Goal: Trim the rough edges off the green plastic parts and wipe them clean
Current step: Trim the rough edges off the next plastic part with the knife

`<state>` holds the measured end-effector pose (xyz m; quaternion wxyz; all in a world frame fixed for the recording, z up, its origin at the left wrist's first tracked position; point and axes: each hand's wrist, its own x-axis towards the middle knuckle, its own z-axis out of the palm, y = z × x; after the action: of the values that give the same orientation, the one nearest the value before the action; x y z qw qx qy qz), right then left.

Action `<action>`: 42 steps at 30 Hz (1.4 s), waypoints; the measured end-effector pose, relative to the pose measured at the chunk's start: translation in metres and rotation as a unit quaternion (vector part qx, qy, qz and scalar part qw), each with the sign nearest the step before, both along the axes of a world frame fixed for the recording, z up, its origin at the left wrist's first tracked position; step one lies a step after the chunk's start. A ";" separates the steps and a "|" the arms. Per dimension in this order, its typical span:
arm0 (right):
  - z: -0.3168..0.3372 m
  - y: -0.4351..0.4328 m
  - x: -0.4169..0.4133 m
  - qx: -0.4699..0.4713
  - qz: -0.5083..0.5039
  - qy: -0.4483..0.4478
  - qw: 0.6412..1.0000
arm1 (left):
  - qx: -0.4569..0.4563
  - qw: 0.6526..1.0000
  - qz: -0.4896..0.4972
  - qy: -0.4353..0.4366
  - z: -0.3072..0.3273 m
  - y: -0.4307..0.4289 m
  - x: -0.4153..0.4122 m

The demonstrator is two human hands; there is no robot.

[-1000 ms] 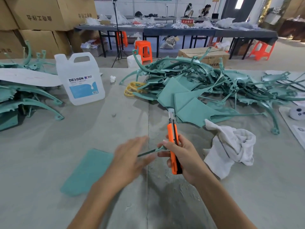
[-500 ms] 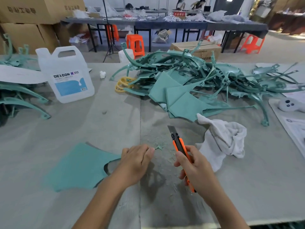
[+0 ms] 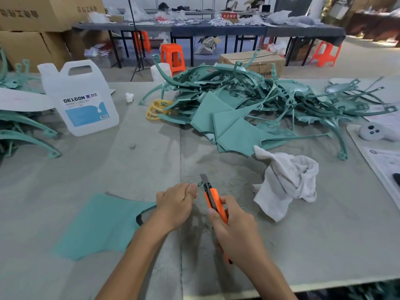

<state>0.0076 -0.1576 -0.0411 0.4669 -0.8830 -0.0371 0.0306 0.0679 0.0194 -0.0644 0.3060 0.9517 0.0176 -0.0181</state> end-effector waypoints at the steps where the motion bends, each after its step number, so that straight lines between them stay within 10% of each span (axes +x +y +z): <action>1: 0.000 0.002 0.000 0.005 -0.004 0.003 1.000 | 0.000 1.000 0.003 -0.002 0.000 0.000 0.000; 26: -0.002 0.003 0.019 0.018 -0.043 0.025 0.999 | 0.020 1.000 0.024 -0.001 0.005 -0.002 0.001; 32: 0.009 0.006 0.029 0.223 -0.073 0.080 0.969 | 0.029 0.999 0.010 -0.018 0.003 -0.003 -0.005; 42: 0.006 0.021 0.060 0.293 -0.078 0.138 0.943 | 0.072 0.988 -0.048 -0.126 0.023 0.006 -0.048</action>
<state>0.0678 -0.1367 -0.0351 0.7065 -0.6945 0.0888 0.1034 0.0202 0.0252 -0.0410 0.2356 0.9656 -0.0652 0.0885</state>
